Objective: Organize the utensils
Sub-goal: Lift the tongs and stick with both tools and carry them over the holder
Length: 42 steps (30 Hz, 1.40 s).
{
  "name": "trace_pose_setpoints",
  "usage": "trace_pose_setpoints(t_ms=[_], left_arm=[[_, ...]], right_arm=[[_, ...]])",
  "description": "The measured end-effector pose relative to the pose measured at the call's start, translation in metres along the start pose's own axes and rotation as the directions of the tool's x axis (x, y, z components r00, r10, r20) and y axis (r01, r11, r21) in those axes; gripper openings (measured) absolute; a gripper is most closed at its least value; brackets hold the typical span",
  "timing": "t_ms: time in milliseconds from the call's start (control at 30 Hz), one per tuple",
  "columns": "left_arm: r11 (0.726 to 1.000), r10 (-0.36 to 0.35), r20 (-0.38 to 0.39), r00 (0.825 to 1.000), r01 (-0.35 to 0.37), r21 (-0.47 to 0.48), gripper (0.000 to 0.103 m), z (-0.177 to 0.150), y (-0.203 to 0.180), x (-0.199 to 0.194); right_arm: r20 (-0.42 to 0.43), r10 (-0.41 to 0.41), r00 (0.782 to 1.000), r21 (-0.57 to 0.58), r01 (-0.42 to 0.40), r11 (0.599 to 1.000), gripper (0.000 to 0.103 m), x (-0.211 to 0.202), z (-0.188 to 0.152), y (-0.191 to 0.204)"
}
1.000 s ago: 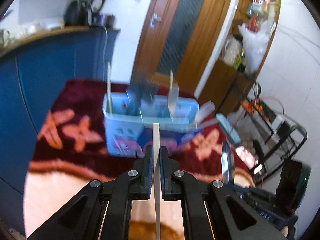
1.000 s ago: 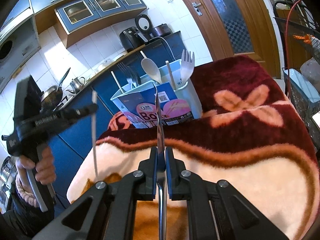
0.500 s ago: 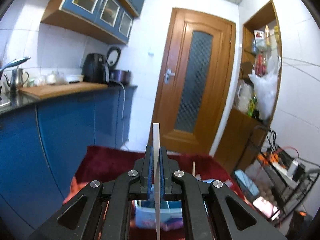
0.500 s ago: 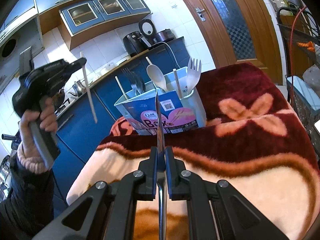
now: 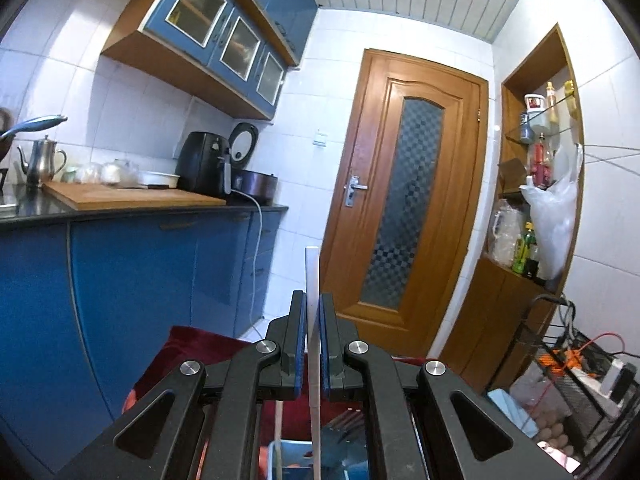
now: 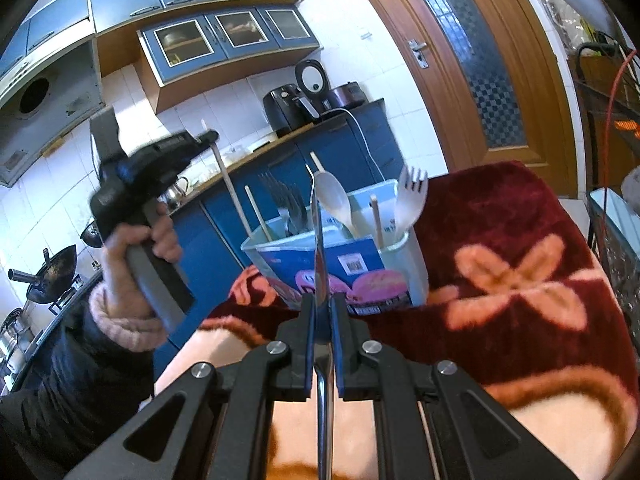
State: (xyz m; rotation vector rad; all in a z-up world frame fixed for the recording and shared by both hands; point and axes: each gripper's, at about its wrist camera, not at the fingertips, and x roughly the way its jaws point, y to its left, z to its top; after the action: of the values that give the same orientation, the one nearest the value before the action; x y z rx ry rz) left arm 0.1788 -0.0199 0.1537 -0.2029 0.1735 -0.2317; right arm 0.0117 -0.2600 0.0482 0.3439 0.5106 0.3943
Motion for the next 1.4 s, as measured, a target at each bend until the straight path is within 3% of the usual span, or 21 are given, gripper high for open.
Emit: trace_pose_setpoints(t_ms=[233, 400, 600, 733, 833, 933, 1233, 1400], left_arm=[[1.000, 0.012, 0.009, 1.000, -0.012, 0.019, 0.006, -0.021, 0.002, 0.007], [1.000, 0.002, -0.005, 1.000, -0.002, 0.006, 0.006, -0.031, 0.004, 0.010], [1.000, -0.016, -0.029, 0.999, 0.015, -0.013, 0.006, -0.042, 0.005, 0.012], [1.000, -0.021, -0.045, 0.999, 0.021, -0.009, 0.006, -0.050, 0.005, 0.013], [1.000, -0.022, -0.061, 0.998, 0.021, -0.009, 0.006, -0.054, 0.006, 0.016], [1.000, -0.019, -0.070, 0.997, 0.019, -0.004, 0.006, -0.057, 0.005, 0.017], [0.999, -0.035, -0.136, 0.990, 0.035, -0.002, 0.006, -0.063, 0.003, 0.020], [0.999, -0.039, -0.175, 0.984, 0.041, 0.007, 0.008, -0.065, -0.003, 0.017]], right_arm=[[0.063, -0.001, 0.998, -0.020, 0.002, 1.000, 0.009, 0.007, 0.029, 0.011], [0.156, -0.015, 0.988, -0.018, 0.018, 1.000, 0.009, 0.014, 0.057, 0.015], [0.294, -0.091, 0.952, -0.042, 0.108, 0.993, 0.009, 0.029, 0.089, 0.021], [0.383, -0.165, 0.909, -0.092, 0.215, 0.972, 0.009, 0.047, 0.101, 0.025], [0.423, -0.211, 0.881, -0.110, 0.281, 0.953, 0.009, 0.062, 0.105, 0.022], [0.434, -0.233, 0.870, -0.103, 0.305, 0.947, 0.009, 0.076, 0.109, 0.016], [0.371, -0.240, 0.897, -0.162, 0.317, 0.935, 0.009, 0.088, 0.088, 0.012], [0.384, -0.235, 0.893, -0.193, 0.327, 0.925, 0.009, 0.076, 0.085, 0.019]])
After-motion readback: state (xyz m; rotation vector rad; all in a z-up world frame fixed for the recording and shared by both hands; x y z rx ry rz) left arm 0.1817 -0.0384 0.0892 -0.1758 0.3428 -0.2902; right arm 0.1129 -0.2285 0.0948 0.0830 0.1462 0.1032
